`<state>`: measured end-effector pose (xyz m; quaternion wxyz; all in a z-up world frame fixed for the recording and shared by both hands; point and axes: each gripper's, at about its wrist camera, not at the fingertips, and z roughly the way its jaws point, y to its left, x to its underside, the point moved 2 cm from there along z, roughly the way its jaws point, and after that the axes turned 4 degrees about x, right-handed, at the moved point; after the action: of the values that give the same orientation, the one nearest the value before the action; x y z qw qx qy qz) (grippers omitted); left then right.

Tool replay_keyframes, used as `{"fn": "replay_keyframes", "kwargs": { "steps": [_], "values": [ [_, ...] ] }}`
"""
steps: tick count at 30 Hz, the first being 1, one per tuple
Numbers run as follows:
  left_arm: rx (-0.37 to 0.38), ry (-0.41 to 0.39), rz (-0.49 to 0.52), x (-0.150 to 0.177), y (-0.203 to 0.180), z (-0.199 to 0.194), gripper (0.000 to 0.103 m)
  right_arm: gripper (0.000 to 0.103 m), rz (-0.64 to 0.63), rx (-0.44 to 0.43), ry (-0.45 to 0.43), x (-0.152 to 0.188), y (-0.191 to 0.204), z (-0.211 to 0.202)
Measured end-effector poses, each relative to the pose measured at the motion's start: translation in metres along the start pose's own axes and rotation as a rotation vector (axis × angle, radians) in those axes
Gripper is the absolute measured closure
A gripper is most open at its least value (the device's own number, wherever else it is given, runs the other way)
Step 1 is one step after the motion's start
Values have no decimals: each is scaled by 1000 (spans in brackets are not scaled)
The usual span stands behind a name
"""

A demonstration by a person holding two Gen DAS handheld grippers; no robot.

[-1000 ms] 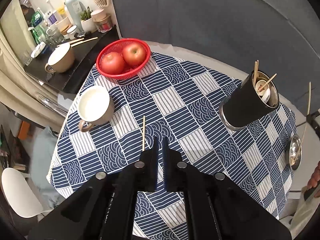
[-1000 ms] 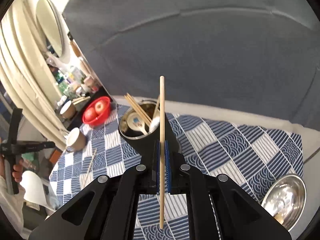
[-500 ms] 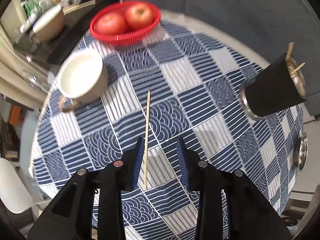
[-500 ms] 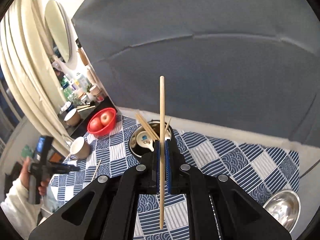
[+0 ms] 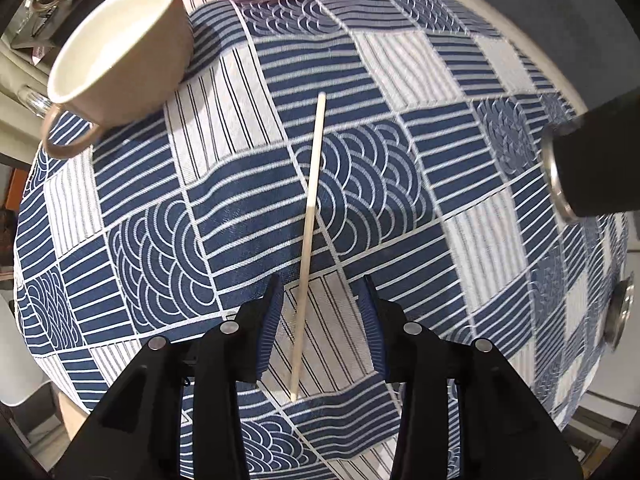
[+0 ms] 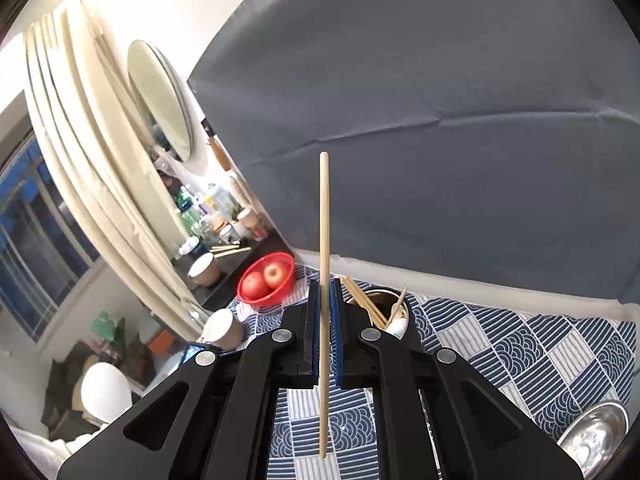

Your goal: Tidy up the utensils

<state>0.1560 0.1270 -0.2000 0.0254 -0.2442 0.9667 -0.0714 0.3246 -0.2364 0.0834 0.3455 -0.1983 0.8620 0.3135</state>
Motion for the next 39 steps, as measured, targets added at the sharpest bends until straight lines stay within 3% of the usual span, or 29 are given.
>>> {"fn": "replay_keyframes", "kwargs": {
  "steps": [1, 3, 5, 8, 14, 20, 28, 39],
  "values": [
    [-12, -18, 18, 1, -2, 0, 66, 98, -1, 0, 1, 0, 0, 0],
    [-62, -28, 39, 2, -4, 0, 87, 98, -2, 7, 1, 1, -1, 1],
    [-28, -27, 34, 3, -2, 0, 98, 98, 13, 6, 4, 4, -4, 3],
    [10, -20, 2, 5, 4, -2, 98, 98, 12, 17, 14, 7, -6, 5],
    [-13, -91, 27, 9, -4, -24, 98, 98, 17, 43, 26, 11, -14, 9],
    [98, -238, 56, -3, -33, -71, 98, 98, 4, 40, 23, 9, -15, 15],
    [211, -424, 190, -31, -80, -143, 98, 98, -12, 44, -10, 3, -13, 28],
    [406, -561, 363, -66, -174, -201, 98, 98, -56, 60, -64, -20, -11, 38]
  ]
}}
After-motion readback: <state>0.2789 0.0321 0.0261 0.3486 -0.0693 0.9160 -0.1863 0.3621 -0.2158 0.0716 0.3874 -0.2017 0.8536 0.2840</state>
